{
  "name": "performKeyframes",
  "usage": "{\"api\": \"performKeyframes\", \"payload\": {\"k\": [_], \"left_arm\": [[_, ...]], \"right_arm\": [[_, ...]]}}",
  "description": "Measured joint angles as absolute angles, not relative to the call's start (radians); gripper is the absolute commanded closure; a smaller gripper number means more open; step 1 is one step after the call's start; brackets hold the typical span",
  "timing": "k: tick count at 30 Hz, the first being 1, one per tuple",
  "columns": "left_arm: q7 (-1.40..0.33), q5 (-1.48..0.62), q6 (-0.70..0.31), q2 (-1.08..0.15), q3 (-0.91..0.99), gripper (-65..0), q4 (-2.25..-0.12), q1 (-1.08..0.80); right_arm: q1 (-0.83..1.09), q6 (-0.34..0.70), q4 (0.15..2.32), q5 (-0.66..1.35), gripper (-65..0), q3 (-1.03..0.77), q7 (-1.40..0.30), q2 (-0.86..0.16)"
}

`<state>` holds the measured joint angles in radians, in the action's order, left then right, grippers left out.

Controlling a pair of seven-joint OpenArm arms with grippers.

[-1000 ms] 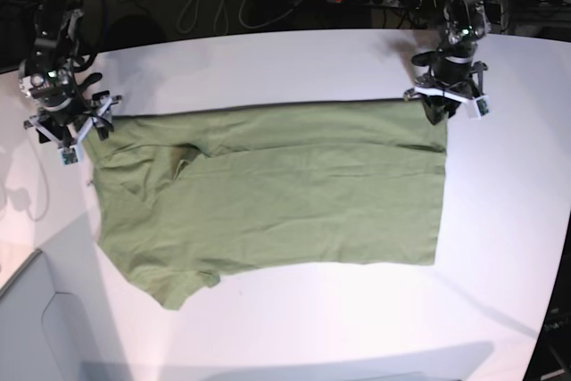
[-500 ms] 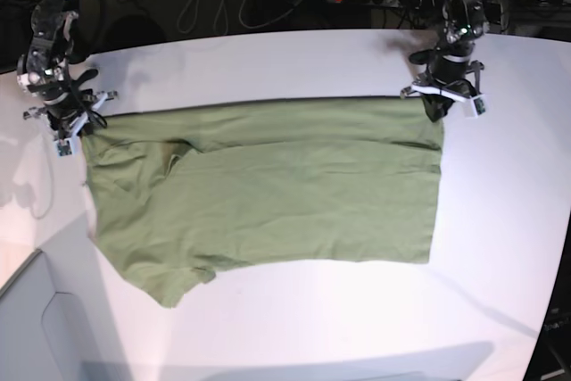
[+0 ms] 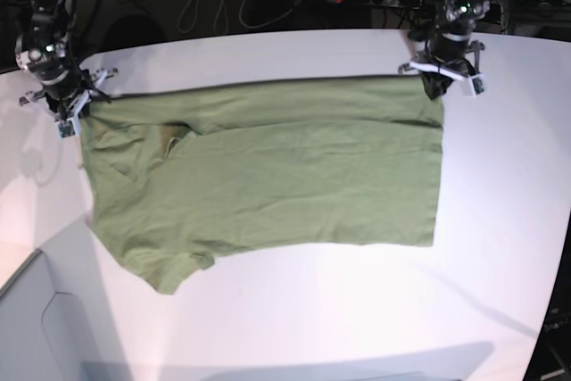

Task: Fold the T-shirt properly
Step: 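Release the folded edge and raise both grippers away from the shirt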

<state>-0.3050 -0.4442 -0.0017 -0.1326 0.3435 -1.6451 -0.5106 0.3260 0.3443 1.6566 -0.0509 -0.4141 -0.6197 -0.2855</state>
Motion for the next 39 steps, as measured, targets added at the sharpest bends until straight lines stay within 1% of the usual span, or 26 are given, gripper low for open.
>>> {"api": "performKeyframes", "payload": {"k": [8, 15, 32, 34, 36, 37, 39], "left_arm": [[-0.330, -0.437, 0.003, -0.113, 0.344, 0.0, -1.742, -0.621], [-0.333, -0.437, 0.000, -0.113, 0.344, 0.0, -1.757, -0.673], [-0.334, -0.438, 0.000, -0.113, 0.344, 0.0, -1.781, -0.709], [-0.333, -0.438, 0.003, -0.114, 0.344, 0.0, -1.782, -0.712], [-0.334, -0.438, 0.004, -0.114, 0.344, 0.0, -1.784, -0.724], [-0.336, -0.437, 0.005, -0.113, 0.344, -3.5, -1.789, -0.730], [-0.337, -0.438, 0.010, -0.113, 0.344, -13.6, -1.811, -0.741]], "right_arm": [[0.445, 0.345, 1.743, -0.050, -0.1, -0.435, -0.617, -0.284], [0.530, 0.344, 1.813, -0.051, -0.1, -0.459, -0.620, -0.282], [0.570, 0.345, 1.821, -0.052, -0.5, -0.460, -0.620, -0.255], [0.575, 0.345, 1.821, -0.052, -5.3, -0.460, -0.621, -0.255], [0.575, 0.345, 1.821, -0.052, -13.2, -0.460, -0.621, -0.255], [0.574, 0.345, 1.821, -0.052, -18.6, -0.460, -0.621, -0.255], [0.574, 0.345, 1.821, -0.052, -29.3, -0.460, -0.636, -0.256]]}}
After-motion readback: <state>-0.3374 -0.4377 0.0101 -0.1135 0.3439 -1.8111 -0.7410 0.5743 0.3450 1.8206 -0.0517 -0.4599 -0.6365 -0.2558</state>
